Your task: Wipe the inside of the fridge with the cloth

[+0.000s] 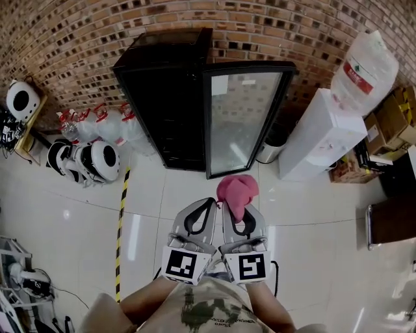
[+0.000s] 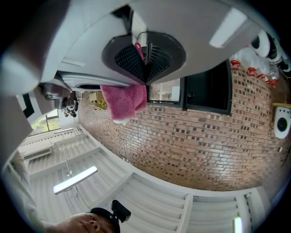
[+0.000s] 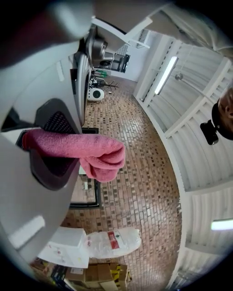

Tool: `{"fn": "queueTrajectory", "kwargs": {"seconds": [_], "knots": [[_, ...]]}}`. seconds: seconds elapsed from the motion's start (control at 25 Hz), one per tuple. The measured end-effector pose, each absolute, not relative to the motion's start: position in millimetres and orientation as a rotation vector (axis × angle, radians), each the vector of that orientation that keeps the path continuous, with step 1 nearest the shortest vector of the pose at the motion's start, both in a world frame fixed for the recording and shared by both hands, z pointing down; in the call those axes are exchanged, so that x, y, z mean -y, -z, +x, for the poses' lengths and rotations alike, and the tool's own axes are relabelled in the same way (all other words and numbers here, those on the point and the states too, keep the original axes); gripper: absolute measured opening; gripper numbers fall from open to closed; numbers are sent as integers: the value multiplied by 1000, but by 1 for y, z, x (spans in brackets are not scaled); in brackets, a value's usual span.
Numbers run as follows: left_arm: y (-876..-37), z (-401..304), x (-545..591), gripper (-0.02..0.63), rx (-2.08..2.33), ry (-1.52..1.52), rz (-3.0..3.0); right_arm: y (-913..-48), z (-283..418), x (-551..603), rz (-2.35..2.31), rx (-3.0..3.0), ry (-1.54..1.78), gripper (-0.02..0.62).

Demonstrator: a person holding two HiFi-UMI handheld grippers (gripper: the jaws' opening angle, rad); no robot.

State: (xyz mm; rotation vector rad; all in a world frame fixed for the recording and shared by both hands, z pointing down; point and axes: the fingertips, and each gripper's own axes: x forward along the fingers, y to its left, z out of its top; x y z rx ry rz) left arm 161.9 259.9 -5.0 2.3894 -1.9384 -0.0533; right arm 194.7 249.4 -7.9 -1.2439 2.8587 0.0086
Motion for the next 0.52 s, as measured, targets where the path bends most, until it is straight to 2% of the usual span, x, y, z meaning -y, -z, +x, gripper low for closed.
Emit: {"fn": "queueTrajectory", "kwargs": {"seconds": [0.52], "knots": [[10,165,-312,14,1993,-31,2356,10,192,-298,-1159,-2886,10,60]]}}
